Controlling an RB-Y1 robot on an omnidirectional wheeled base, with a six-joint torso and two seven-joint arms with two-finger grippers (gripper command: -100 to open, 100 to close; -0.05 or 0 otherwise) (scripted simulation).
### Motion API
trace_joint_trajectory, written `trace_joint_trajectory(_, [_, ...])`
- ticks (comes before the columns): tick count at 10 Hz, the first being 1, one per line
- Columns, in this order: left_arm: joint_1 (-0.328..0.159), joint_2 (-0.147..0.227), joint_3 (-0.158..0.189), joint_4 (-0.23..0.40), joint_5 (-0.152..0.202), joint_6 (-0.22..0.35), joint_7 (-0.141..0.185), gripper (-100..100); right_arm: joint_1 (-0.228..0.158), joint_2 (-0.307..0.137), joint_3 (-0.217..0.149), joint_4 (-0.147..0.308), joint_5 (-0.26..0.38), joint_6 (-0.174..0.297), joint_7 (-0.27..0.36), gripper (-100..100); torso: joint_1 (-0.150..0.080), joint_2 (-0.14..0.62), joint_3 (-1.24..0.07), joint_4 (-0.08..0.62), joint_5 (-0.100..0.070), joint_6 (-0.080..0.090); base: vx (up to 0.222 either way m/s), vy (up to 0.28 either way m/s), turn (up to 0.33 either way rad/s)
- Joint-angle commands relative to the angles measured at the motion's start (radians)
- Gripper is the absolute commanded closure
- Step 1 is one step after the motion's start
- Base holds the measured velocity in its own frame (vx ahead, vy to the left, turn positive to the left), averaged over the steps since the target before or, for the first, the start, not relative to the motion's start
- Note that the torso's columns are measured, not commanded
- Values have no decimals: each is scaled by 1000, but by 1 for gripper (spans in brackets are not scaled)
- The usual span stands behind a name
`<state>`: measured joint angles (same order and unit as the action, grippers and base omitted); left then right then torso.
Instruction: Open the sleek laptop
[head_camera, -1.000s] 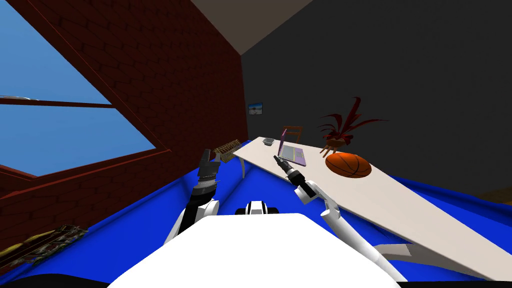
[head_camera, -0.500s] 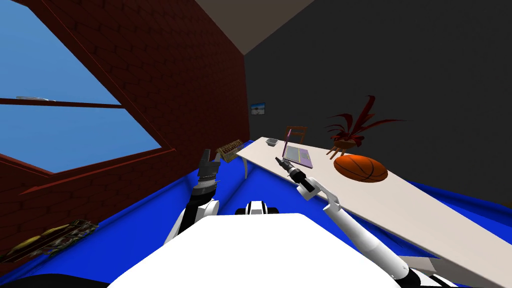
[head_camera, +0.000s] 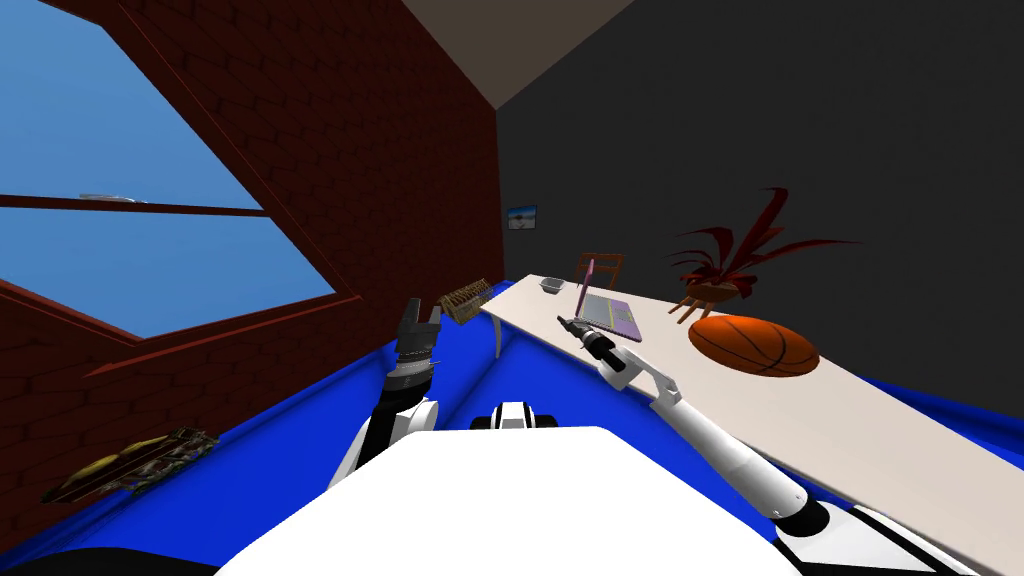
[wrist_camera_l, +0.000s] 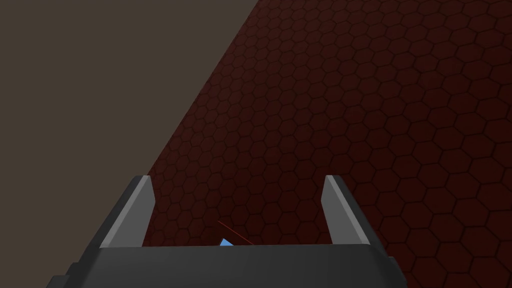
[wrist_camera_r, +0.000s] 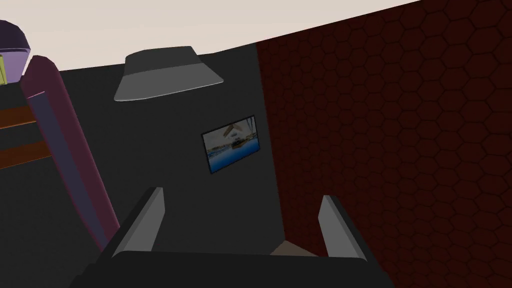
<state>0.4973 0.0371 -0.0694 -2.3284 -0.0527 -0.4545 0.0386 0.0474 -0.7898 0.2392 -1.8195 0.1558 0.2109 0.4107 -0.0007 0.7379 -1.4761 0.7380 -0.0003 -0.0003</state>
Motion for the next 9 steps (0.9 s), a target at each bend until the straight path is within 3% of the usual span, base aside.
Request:
trace_joint_trajectory(1, [0, 0, 0, 0, 0, 0, 0, 0, -28, -65, 10, 46, 19, 71, 22, -100, -1, 1, 0, 0, 0, 1, 43, 66, 62])
trace_joint_trajectory(2, [0, 0, 0, 0, 0, 0, 0, 0, -53, -93, 19, 83, 32, 99, 35, -100, -1, 0, 0, 0, 0, 0, 68, 102, 93])
trace_joint_trajectory(3, [0, 0, 0, 0, 0, 0, 0, 0, -53, -110, 19, 83, 32, 113, 35, -100, 2, -2, -1, 0, 1, 0, 52, 87, 29])
trace_joint_trajectory(6, [0, 0, 0, 0, 0, 0, 0, 0, -102, -188, 36, 156, 57, 192, 62, -100, 0, 2, 1, 1, 0, 0, 30, 83, 43])
trace_joint_trajectory(7, [0, 0, 0, 0, 0, 0, 0, 0, -102, -193, 36, 156, 57, 192, 62, -100, 1, 1, 0, 0, 0, 0, 26, 65, 27])
trace_joint_trajectory(9, [0, 0, 0, 0, 0, 0, 0, 0, -149, -256, 52, 220, 80, 262, 87, -100, 0, 0, 0, 0, 0, 0, 36, 86, 74])
